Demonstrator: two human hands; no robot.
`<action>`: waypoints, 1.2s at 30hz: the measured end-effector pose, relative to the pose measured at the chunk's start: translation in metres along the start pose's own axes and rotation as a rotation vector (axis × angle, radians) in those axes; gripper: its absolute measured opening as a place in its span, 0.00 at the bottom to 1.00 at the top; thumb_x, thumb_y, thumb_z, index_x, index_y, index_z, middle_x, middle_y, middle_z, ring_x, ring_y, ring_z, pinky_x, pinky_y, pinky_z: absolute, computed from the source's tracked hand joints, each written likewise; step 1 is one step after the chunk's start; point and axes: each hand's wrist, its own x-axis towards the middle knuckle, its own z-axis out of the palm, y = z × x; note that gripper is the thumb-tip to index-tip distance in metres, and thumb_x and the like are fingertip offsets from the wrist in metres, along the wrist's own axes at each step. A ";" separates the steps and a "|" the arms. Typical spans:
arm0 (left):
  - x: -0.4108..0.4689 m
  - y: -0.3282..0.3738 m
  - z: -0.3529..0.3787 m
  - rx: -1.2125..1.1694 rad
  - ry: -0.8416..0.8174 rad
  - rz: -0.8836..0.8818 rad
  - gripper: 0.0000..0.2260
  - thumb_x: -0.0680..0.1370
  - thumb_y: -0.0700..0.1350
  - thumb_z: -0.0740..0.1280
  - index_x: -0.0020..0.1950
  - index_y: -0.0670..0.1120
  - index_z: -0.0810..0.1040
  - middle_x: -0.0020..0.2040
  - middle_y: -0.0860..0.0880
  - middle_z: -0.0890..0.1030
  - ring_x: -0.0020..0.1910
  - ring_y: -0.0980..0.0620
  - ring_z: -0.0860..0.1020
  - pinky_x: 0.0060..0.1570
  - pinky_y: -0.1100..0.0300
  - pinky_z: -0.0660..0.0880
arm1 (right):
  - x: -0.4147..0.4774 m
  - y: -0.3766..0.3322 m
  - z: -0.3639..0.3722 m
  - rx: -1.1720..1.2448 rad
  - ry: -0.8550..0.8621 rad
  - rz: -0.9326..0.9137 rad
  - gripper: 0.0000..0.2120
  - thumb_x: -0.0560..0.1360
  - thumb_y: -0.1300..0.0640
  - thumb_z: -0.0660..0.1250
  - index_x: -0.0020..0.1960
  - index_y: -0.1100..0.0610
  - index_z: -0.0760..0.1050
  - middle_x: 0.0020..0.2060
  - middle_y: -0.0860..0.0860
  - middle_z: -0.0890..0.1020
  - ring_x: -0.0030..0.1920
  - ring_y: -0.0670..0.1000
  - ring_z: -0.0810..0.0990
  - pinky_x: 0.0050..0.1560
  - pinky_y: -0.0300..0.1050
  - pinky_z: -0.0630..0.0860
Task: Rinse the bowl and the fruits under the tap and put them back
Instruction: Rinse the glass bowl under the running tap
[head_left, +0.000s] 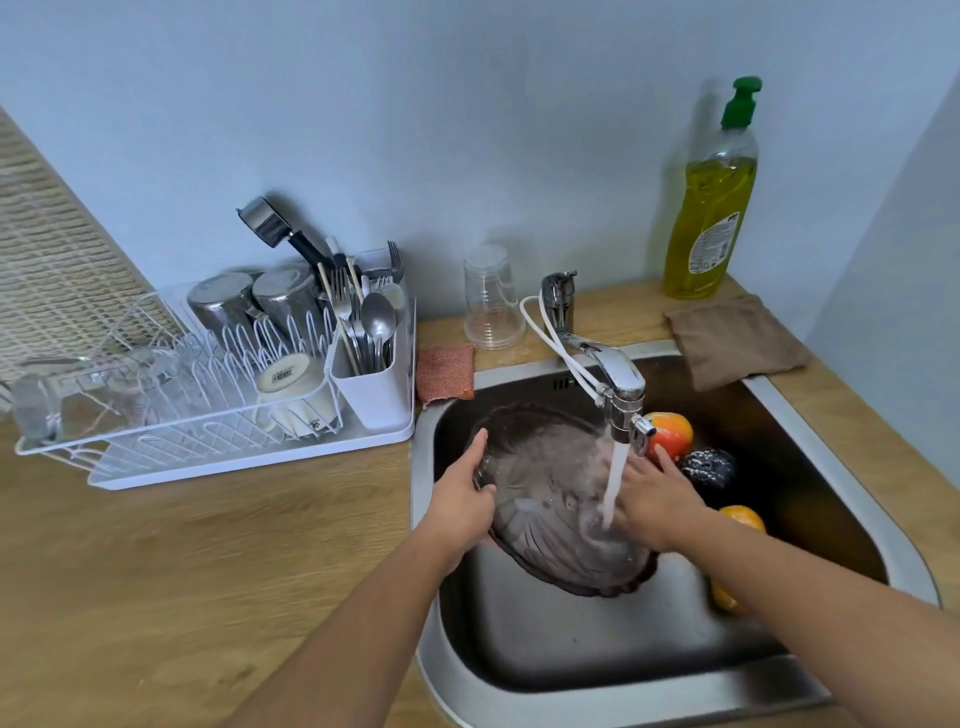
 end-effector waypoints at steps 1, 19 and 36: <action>-0.001 -0.001 0.002 0.006 -0.013 -0.004 0.30 0.80 0.34 0.57 0.76 0.60 0.58 0.70 0.51 0.72 0.63 0.47 0.76 0.59 0.48 0.78 | 0.009 -0.005 -0.001 0.056 0.064 0.059 0.32 0.79 0.40 0.48 0.77 0.47 0.37 0.78 0.51 0.45 0.77 0.56 0.42 0.74 0.60 0.39; -0.010 -0.007 0.003 -0.042 0.005 -0.023 0.29 0.80 0.34 0.58 0.76 0.58 0.58 0.69 0.52 0.73 0.56 0.50 0.79 0.43 0.56 0.82 | 0.040 -0.060 -0.003 0.193 0.166 -0.085 0.34 0.79 0.40 0.48 0.72 0.44 0.26 0.72 0.49 0.27 0.75 0.52 0.31 0.76 0.57 0.40; -0.004 -0.002 -0.008 0.022 0.118 -0.029 0.32 0.79 0.33 0.55 0.75 0.62 0.58 0.71 0.49 0.70 0.50 0.45 0.80 0.36 0.49 0.83 | -0.013 -0.032 0.016 0.172 -0.235 -0.153 0.29 0.79 0.39 0.49 0.77 0.44 0.46 0.78 0.48 0.48 0.77 0.54 0.46 0.76 0.56 0.45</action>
